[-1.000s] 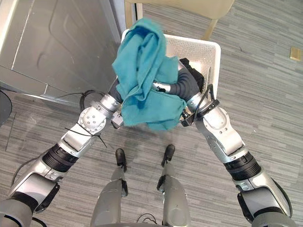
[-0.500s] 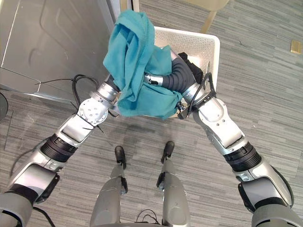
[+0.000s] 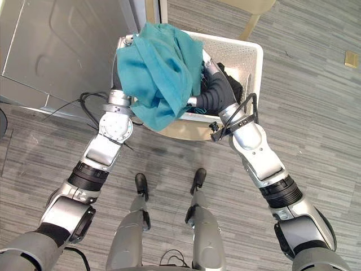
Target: Pick up the laundry basket with both hands and put the clothes into the washing machine.
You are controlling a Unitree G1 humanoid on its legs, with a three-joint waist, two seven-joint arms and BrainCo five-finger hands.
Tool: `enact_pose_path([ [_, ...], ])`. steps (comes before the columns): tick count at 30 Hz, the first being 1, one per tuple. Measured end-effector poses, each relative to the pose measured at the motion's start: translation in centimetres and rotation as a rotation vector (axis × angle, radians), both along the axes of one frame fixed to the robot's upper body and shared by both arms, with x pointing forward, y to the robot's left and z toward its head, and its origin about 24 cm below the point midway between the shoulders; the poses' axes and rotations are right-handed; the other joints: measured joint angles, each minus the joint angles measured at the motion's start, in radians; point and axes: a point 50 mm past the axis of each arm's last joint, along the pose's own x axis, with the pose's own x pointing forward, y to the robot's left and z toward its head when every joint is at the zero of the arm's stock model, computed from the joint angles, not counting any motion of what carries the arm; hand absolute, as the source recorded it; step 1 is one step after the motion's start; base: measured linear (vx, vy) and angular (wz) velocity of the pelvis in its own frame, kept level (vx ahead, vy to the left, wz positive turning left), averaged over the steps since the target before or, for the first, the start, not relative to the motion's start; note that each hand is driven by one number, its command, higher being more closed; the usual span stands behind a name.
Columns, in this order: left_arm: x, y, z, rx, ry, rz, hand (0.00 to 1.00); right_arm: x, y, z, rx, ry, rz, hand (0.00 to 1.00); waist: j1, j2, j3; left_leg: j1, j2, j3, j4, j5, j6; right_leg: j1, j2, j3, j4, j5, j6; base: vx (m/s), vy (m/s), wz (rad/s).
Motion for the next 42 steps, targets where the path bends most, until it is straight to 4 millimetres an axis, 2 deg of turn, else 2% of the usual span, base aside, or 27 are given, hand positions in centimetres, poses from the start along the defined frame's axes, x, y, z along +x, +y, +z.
enact_pose_path([
  [7, 0.1, 0.8, -0.3, -0.052, 0.014, 0.031, 1.00, 0.3, 0.1, -0.3, 0.017, 0.001, -0.037, 0.00, 0.000, -0.015, -0.002, 0.004, 0.000, 0.000, 0.002, 0.000, 0.000, 0.004, 0.000, 0.009, 0.000, 0.000, 0.000, 0.00, 0.000, 0.00],
  [10, 0.2, 1.4, -0.6, -0.096, 0.033, 0.041, 1.00, 0.7, -0.9, -0.3, 0.083, 0.011, -0.105, 0.00, -0.001, -0.017, -0.003, 0.005, 0.000, 0.000, 0.002, 0.000, 0.000, 0.004, 0.000, 0.010, 0.000, 0.000, 0.000, -0.01, 0.020, 0.00],
  [16, 0.3, 1.8, -1.2, -0.156, 0.078, 0.016, 1.00, 1.4, -4.1, -1.0, 0.194, 0.051, -0.263, 0.00, -0.007, -0.028, -0.010, 0.005, 0.000, 0.001, 0.001, 0.000, 0.000, 0.004, 0.000, 0.010, 0.000, 0.000, 0.000, 0.00, 0.006, -0.01],
  [17, 0.3, 2.1, -2.1, -0.265, 0.147, -0.059, 1.00, 1.7, -8.1, -3.6, 0.337, 0.150, -0.438, 0.00, -0.009, -0.058, -0.036, 0.019, 0.000, 0.007, 0.000, -0.001, 0.001, 0.012, 0.000, 0.015, 0.000, 0.000, 0.000, 0.00, 0.039, -0.07],
  [18, 0.3, 2.3, -2.6, -0.280, 0.173, -0.072, 1.00, 1.6, -8.9, -4.5, 0.354, 0.186, -0.480, 0.00, -0.009, -0.063, -0.047, 0.021, -0.001, 0.009, -0.001, -0.001, 0.001, 0.013, 0.000, 0.017, 0.000, 0.000, 0.000, 0.00, 0.041, -0.07],
  [20, 0.3, 2.5, -3.3, -0.296, 0.198, -0.072, 1.00, 1.4, -9.3, -5.1, 0.361, 0.203, -0.503, 0.00, -0.014, -0.065, -0.050, 0.025, -0.001, 0.009, 0.000, -0.001, 0.001, 0.018, 0.000, 0.017, 0.000, 0.000, 0.000, -0.01, 0.020, 0.00],
  [21, -0.2, 2.8, -4.4, -0.312, 0.223, -0.069, 1.00, 1.3, -10.2, -7.3, 0.393, 0.275, -0.552, 0.00, -0.007, -0.062, -0.051, 0.053, 0.000, 0.010, 0.000, -0.003, 0.003, 0.046, 0.001, 0.020, 0.000, -0.007, 0.008, 0.02, 0.041, 0.26],
  [23, -3.0, 2.9, -6.8, -0.399, 0.271, -0.168, 1.00, -1.5, -14.3, -14.6, 0.428, 0.507, -0.824, 0.00, 0.003, -0.021, -0.116, 0.096, 0.003, -0.020, -0.006, -0.011, -0.003, 0.113, 0.002, -0.020, 0.000, -0.037, 0.020, 0.07, 0.039, 0.42],
  [24, -3.4, 3.2, -7.0, -0.409, 0.271, -0.169, 1.00, -2.0, -14.9, -15.5, 0.419, 0.539, -0.859, 0.00, 0.010, -0.014, -0.125, 0.103, 0.002, -0.026, -0.006, -0.012, -0.004, 0.124, 0.001, -0.026, 0.000, -0.038, 0.020, 0.10, 0.027, 0.34],
  [26, -5.4, 5.9, -7.8, -0.463, 0.251, -0.099, 1.00, -3.9, -18.0, -18.3, 0.424, 0.644, -1.015, 0.00, 0.012, 0.022, -0.147, 0.134, 0.002, -0.074, -0.001, -0.017, -0.008, 0.188, 0.003, -0.071, 0.000, -0.065, 0.025, 0.08, 0.016, 0.51],
  [28, -7.3, 8.4, -8.3, -0.523, 0.218, -0.022, 1.00, -5.5, -20.4, -19.7, 0.391, 0.694, -1.177, 0.00, 0.017, 0.046, -0.161, 0.144, 0.006, -0.116, 0.006, -0.019, -0.010, 0.229, 0.008, -0.115, 0.000, -0.082, 0.024, 0.05, -0.001, 0.70],
  [30, -9.5, 11.6, -8.8, -0.572, 0.175, 0.103, 1.00, -7.8, -23.7, -20.7, 0.366, 0.745, -1.373, 0.00, 0.054, 0.074, -0.183, 0.140, 0.010, -0.175, 0.011, -0.016, -0.015, 0.266, 0.018, -0.175, 0.000, -0.103, 0.021, 0.03, -0.006, 0.79],
  [33, -11.0, 12.6, -9.1, -0.575, 0.167, 0.156, 1.00, -10.1, -26.4, -20.7, 0.367, 0.757, -1.511, 0.00, 0.082, 0.100, -0.202, 0.123, 0.009, -0.260, -0.003, 0.002, -0.014, 0.292, 0.013, -0.282, 0.052, -0.152, 0.028, -0.01, 0.009, 0.97],
  [34, -11.3, 12.6, -9.1, -0.572, 0.164, 0.157, 1.00, -10.9, -27.0, -20.9, 0.384, 0.761, -1.546, 0.00, 0.088, 0.101, -0.204, 0.118, 0.011, -0.255, -0.015, -0.002, 0.005, 0.294, 0.007, -0.304, 0.076, -0.167, 0.026, -0.01, 0.043, 1.37],
  [35, -11.5, 12.3, -9.1, -0.573, 0.166, 0.144, 1.00, -13.0, -28.5, -21.5, 0.428, 0.777, -1.640, 0.00, 0.089, 0.097, -0.217, 0.106, 0.021, -0.169, -0.015, -0.033, 0.102, 0.300, -0.017, -0.378, 0.114, -0.186, 0.028, 0.03, 0.052, 1.40],
  [36, -11.8, 12.3, -9.2, -0.578, 0.169, 0.148, 1.00, -14.6, -29.2, -22.1, 0.450, 0.806, -1.694, 0.00, 0.089, 0.085, -0.222, 0.107, 0.032, -0.067, -0.015, -0.061, 0.168, 0.317, -0.035, -0.420, 0.127, -0.193, 0.030, 0.10, 0.103, 1.67],
  [37, -12.3, 12.8, -9.6, -0.588, 0.178, 0.179, 1.00, -15.8, -29.6, -23.1, 0.465, 0.855, -1.727, 0.00, 0.090, 0.080, -0.225, 0.109, 0.053, 0.049, 0.020, -0.066, 0.219, 0.347, -0.053, -0.459, 0.149, -0.208, 0.039, 0.13, 0.106, 1.13],
  [38, -12.6, 12.9, -10.0, -0.591, 0.191, 0.191, 1.00, -16.1, -29.7, -23.6, 0.468, 0.885, -1.731, 0.00, 0.090, 0.080, -0.225, 0.109, 0.065, 0.091, 0.054, -0.050, 0.240, 0.365, -0.062, -0.469, 0.167, -0.224, 0.050, 0.14, 0.128, 0.86],
  [39, -13.2, 13.4, -10.8, -0.596, 0.219, 0.227, 1.00, -16.5, -29.4, -24.8, 0.476, 0.950, -1.719, 0.00, 0.092, 0.083, -0.227, 0.110, 0.080, 0.115, 0.126, -0.018, 0.218, 0.400, -0.084, -0.487, 0.216, -0.269, 0.072, 0.07, 0.083, 0.63],
  [40, -13.7, 13.6, -11.4, -0.599, 0.247, 0.246, 1.00, -17.3, -28.7, -26.7, 0.486, 1.050, -1.707, 0.00, 0.094, 0.076, -0.252, 0.105, 0.072, 0.112, 0.147, -0.038, 0.196, 0.402, -0.105, -0.499, 0.255, -0.300, 0.082, 0.07, 0.075, 0.62],
  [41, -13.9, 13.6, -11.6, -0.602, 0.257, 0.250, 1.00, -17.9, -28.2, -27.9, 0.500, 1.107, -1.700, 0.00, 0.094, 0.074, -0.266, 0.095, 0.066, 0.105, 0.147, -0.042, 0.196, 0.409, -0.110, -0.513, 0.262, -0.309, 0.088, 0.08, 0.052, 0.68],
  [42, -14.0, 13.4, -11.8, -0.613, 0.262, 0.246, 1.00, -18.7, -27.2, -29.5, 0.534, 1.186, -1.680, 0.00, 0.093, 0.069, -0.274, 0.084, 0.064, 0.124, 0.139, -0.061, 0.216, 0.418, -0.115, -0.546, 0.259, -0.309, 0.089, 0.12, 0.035, 1.00],
])
